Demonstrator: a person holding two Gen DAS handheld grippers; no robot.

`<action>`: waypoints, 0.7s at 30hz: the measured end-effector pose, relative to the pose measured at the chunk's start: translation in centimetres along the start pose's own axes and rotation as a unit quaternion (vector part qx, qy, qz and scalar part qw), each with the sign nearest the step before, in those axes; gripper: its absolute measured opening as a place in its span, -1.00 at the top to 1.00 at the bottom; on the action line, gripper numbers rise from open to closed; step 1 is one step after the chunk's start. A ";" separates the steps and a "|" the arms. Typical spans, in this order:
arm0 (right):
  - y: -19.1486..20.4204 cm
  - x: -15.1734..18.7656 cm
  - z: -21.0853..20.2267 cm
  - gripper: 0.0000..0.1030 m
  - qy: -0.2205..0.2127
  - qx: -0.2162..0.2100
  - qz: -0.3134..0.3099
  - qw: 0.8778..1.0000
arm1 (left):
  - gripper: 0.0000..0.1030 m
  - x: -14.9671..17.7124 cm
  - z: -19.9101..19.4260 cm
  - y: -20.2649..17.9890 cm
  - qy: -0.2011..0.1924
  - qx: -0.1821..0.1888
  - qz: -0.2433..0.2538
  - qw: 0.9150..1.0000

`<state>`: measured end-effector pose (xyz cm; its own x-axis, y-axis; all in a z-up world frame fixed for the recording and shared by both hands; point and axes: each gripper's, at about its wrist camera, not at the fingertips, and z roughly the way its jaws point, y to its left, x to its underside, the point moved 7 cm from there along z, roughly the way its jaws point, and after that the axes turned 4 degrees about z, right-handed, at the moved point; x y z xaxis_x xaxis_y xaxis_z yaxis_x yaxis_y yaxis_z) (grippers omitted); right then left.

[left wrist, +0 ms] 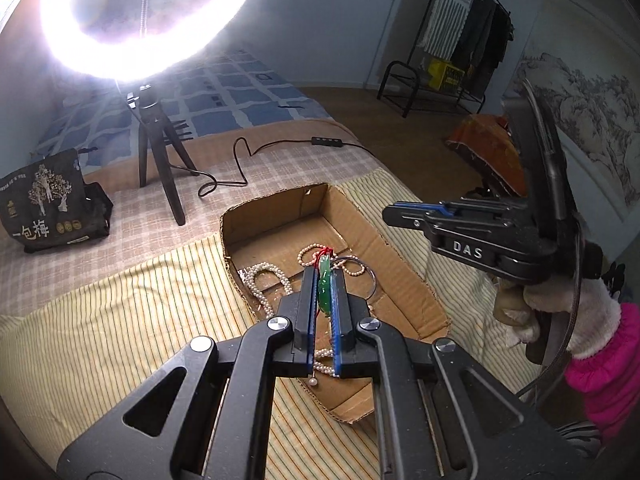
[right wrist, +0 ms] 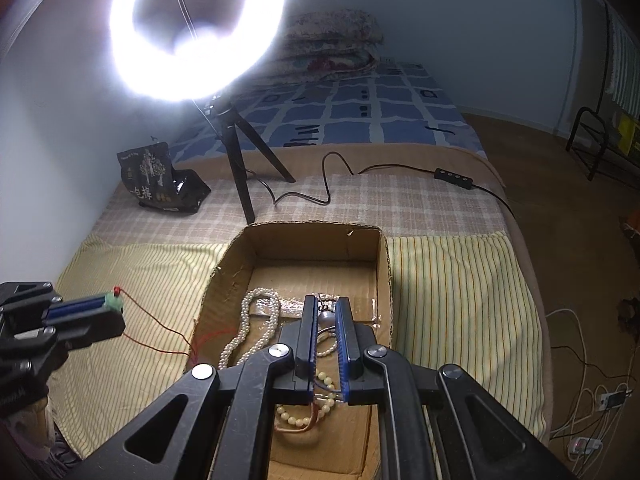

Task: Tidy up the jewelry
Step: 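Carry the jade pendant and pearl earring into the box with both grippers, then open both grippers to release the pendant and earring in the box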

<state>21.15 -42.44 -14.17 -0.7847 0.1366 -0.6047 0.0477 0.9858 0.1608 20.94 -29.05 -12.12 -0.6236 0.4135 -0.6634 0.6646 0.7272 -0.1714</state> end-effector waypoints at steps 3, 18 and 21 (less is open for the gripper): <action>-0.2 -0.1 0.5 0.88 0.002 0.001 0.000 1.000 | 0.92 0.2 0.3 -0.4 0.001 -0.006 0.007 1.000; -0.1 -0.3 2.5 0.87 0.011 -0.004 0.002 1.000 | 0.92 0.6 1.7 0.0 0.006 -0.036 -0.015 0.999; 0.1 -0.4 2.9 0.87 0.012 -0.006 0.001 1.000 | 0.92 0.7 2.0 0.0 0.007 -0.036 -0.017 0.999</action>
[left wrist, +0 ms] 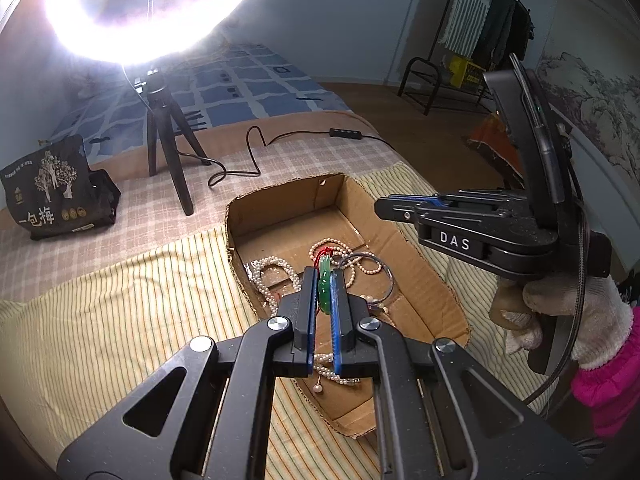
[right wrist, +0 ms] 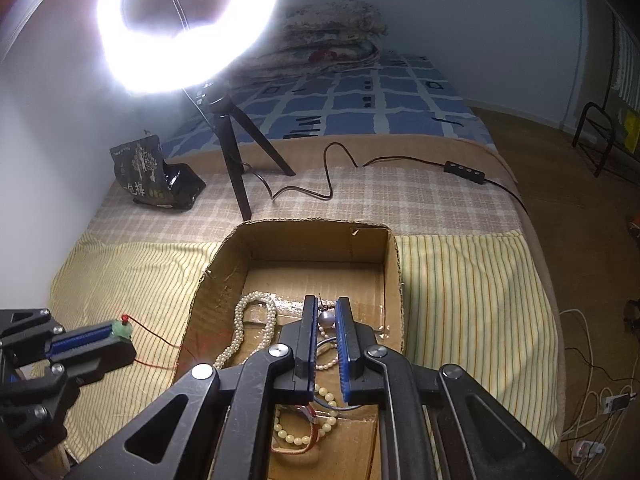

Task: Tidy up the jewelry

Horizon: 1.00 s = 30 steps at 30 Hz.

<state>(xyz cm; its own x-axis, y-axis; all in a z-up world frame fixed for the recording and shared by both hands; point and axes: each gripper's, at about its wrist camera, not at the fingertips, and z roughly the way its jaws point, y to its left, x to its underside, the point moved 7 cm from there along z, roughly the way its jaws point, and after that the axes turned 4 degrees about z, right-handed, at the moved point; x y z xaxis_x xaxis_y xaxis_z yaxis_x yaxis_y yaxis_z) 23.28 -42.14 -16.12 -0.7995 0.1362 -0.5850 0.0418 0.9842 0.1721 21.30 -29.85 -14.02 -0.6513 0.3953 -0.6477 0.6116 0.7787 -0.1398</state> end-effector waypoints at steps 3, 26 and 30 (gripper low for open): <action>0.0 -0.1 0.4 0.86 0.001 -0.003 0.002 1.000 | 0.91 0.0 0.3 -0.1 0.001 0.001 -0.002 1.000; -0.5 -0.7 0.3 -0.99 -0.030 0.045 0.011 0.998 | -0.48 0.3 0.4 0.0 -0.008 -0.041 0.020 0.999; -0.2 -0.7 -0.1 -0.99 -0.033 0.046 0.013 0.998 | -0.48 0.3 0.0 0.1 -0.010 -0.040 0.018 0.999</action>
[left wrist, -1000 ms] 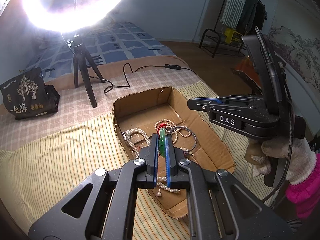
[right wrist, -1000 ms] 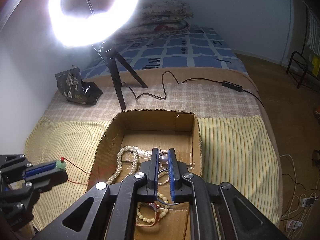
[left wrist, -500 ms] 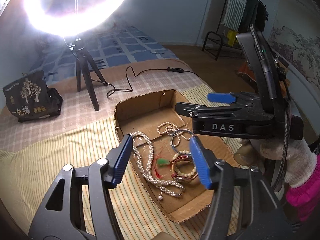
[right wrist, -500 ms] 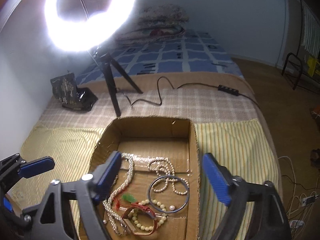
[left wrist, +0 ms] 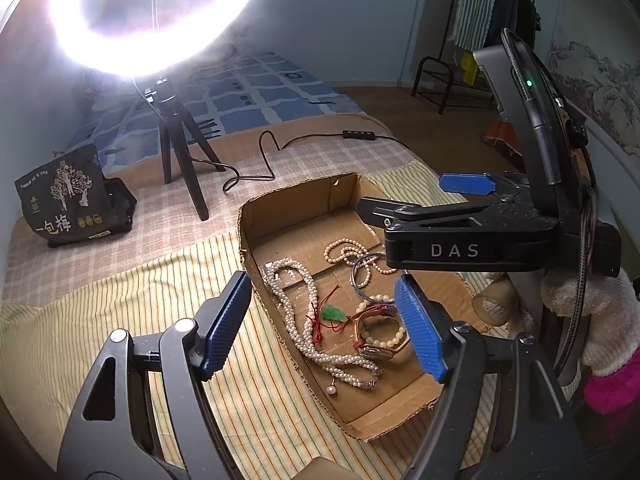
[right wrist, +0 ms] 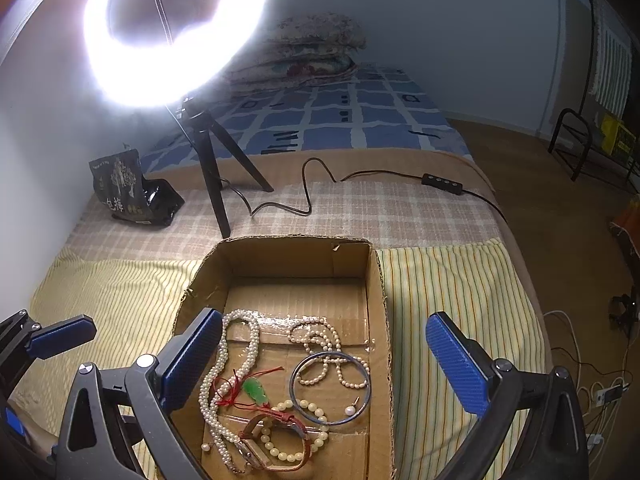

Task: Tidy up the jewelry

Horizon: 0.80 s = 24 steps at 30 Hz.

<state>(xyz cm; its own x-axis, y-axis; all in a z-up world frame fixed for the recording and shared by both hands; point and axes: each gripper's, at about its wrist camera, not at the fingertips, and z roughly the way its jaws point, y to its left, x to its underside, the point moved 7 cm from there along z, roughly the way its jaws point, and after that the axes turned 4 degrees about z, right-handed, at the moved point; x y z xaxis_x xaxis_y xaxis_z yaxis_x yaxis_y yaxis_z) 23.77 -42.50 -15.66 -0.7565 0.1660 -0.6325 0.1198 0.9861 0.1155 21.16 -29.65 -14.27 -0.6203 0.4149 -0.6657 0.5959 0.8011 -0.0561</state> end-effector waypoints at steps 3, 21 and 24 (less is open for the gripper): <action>0.2 0.0 -0.4 -0.99 -0.002 0.002 -0.001 1.000 | -0.48 0.1 -0.5 0.1 -0.002 0.000 -0.002 1.000; 3.0 0.4 -7.9 -0.99 -0.049 0.020 -0.007 0.999 | -0.48 0.9 -8.4 0.9 -0.045 -0.012 -0.007 0.999; 3.9 0.8 -10.0 -0.99 -0.062 0.017 -0.005 0.998 | -0.48 1.1 -10.2 1.1 -0.055 -0.016 -0.007 0.998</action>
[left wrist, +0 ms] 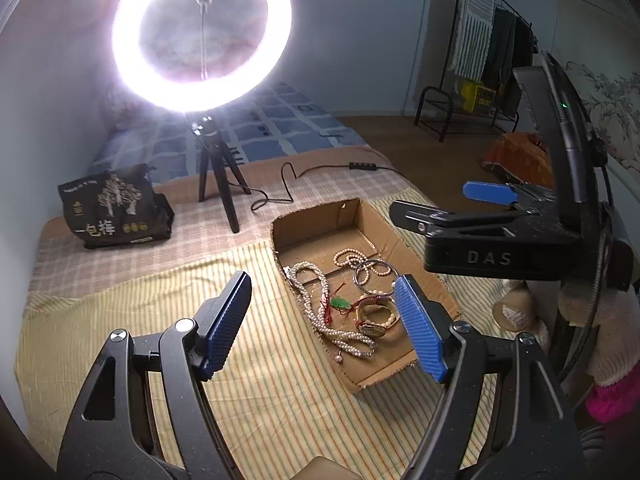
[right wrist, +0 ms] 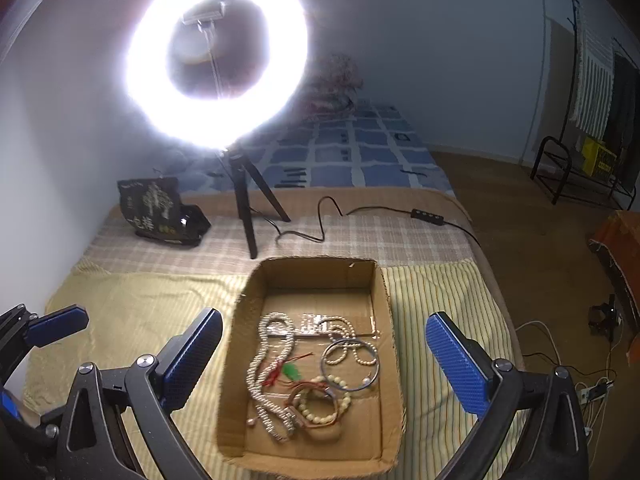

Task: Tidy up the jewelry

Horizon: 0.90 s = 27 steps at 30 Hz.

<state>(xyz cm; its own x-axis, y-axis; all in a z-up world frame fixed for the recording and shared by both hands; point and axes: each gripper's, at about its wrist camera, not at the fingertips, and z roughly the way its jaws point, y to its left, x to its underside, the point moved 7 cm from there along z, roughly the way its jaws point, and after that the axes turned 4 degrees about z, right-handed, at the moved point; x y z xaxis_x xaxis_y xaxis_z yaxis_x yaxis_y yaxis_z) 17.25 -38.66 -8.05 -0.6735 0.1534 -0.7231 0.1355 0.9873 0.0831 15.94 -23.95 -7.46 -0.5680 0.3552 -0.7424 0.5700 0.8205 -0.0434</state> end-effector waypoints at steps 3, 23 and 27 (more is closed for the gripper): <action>0.8 0.3 -1.9 -0.99 -0.010 -0.007 0.001 1.000 | -0.48 0.0 -1.7 0.2 -0.011 -0.005 0.002 1.000; 1.7 3.0 -8.5 -0.99 -0.079 0.025 0.013 0.996 | -0.77 2.0 -7.1 2.1 -0.064 -0.038 -0.005 0.997; 1.4 3.1 -8.6 -0.99 -0.091 0.029 0.018 0.995 | -0.82 2.4 -6.8 2.5 -0.069 -0.041 -0.003 0.997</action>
<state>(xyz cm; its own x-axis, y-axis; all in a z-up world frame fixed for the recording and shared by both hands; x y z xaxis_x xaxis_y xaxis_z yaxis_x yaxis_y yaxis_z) 9.09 -36.46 -4.34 -0.5259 0.1740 -0.8325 0.2021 0.9764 0.0764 11.96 -17.96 -4.82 -0.4817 0.2893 -0.8272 0.5129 0.8584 0.0015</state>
